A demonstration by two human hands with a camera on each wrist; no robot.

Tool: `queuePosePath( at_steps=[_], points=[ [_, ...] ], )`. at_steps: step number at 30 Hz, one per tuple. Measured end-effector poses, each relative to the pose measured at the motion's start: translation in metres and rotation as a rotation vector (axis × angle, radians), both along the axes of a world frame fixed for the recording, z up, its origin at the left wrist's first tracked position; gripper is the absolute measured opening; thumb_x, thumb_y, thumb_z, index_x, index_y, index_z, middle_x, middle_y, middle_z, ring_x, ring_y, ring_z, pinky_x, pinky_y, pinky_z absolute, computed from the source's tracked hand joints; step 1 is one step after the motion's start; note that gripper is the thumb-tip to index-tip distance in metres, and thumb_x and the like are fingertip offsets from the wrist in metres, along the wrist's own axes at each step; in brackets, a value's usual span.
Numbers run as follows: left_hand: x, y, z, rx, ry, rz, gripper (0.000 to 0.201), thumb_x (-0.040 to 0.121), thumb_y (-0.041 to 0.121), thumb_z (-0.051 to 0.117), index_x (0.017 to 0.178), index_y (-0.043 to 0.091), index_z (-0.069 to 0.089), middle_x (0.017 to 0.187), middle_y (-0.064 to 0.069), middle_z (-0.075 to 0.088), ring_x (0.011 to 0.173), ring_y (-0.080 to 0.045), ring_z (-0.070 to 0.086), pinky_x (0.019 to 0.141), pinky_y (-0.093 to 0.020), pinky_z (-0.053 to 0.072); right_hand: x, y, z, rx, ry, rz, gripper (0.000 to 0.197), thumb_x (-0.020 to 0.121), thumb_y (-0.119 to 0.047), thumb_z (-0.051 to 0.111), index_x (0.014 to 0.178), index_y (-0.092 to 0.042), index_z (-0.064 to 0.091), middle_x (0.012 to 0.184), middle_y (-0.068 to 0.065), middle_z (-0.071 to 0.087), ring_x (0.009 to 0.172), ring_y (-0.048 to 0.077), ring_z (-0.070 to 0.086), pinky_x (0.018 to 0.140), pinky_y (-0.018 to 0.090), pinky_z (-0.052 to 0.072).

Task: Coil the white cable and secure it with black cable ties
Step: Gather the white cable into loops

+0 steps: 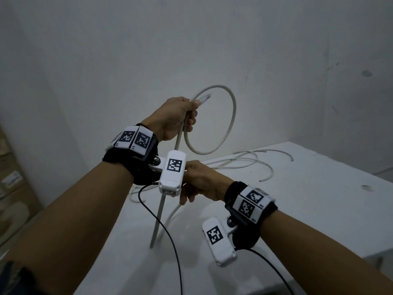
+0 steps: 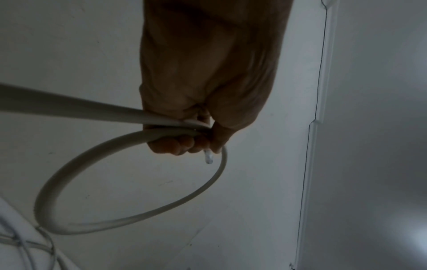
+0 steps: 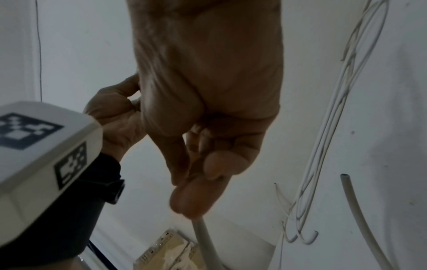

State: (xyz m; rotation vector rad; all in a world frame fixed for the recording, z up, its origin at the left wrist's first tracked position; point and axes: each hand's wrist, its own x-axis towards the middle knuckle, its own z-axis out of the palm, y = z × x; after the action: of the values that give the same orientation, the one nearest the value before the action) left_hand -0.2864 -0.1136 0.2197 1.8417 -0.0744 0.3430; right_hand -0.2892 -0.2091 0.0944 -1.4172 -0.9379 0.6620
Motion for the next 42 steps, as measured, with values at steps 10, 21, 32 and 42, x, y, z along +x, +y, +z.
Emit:
queuePosePath(
  at_steps=[10, 21, 32, 42],
  points=[
    [-0.037, 0.006, 0.013, -0.109, -0.118, 0.000, 0.018, 0.098, 0.020, 0.053, 0.083, 0.014, 0.044, 0.060, 0.001, 0.044, 0.051, -0.013, 0.040, 0.051, -0.026, 0.038, -0.018, 0.010, 0.000, 0.151, 0.496, -0.121, 0.026, 0.093, -0.012, 0.045, 0.114, 0.002, 0.052, 0.080, 0.016, 0.069, 0.064, 0.028, 0.070, 0.049, 0.030, 0.056],
    [-0.082, 0.043, -0.020, -0.518, -0.195, -0.057, 0.027, 0.100, 0.021, 0.041, 0.074, 0.016, 0.045, 0.050, 0.007, 0.039, 0.043, -0.008, 0.037, 0.043, -0.019, 0.035, 0.009, -0.020, -0.014, 0.822, 1.144, -0.644, 0.026, 0.102, -0.020, 0.031, 0.077, -0.017, 0.036, 0.041, 0.000, 0.022, 0.026, 0.011, 0.022, 0.041, 0.022, 0.027],
    [-0.091, 0.063, -0.098, -0.625, 0.039, -0.075, 0.024, 0.100, 0.020, 0.037, 0.078, 0.013, 0.045, 0.048, 0.008, 0.035, 0.037, -0.006, 0.033, 0.035, -0.016, 0.030, 0.034, -0.068, -0.054, 0.600, 0.759, -0.708, 0.027, 0.099, -0.015, 0.027, 0.082, -0.029, 0.043, 0.040, -0.008, 0.020, 0.030, 0.007, 0.016, 0.030, 0.012, 0.014],
    [-0.066, 0.052, -0.128, -0.653, 0.230, -0.195, 0.016, 0.086, 0.025, 0.047, 0.079, 0.011, 0.047, 0.045, 0.010, 0.030, 0.029, -0.001, 0.027, 0.028, -0.013, 0.015, 0.042, -0.068, -0.053, 0.377, 0.385, -0.556, 0.025, 0.103, -0.031, 0.036, 0.110, -0.023, 0.059, 0.058, -0.004, 0.028, 0.039, 0.006, 0.019, 0.035, 0.014, 0.016]
  ],
)
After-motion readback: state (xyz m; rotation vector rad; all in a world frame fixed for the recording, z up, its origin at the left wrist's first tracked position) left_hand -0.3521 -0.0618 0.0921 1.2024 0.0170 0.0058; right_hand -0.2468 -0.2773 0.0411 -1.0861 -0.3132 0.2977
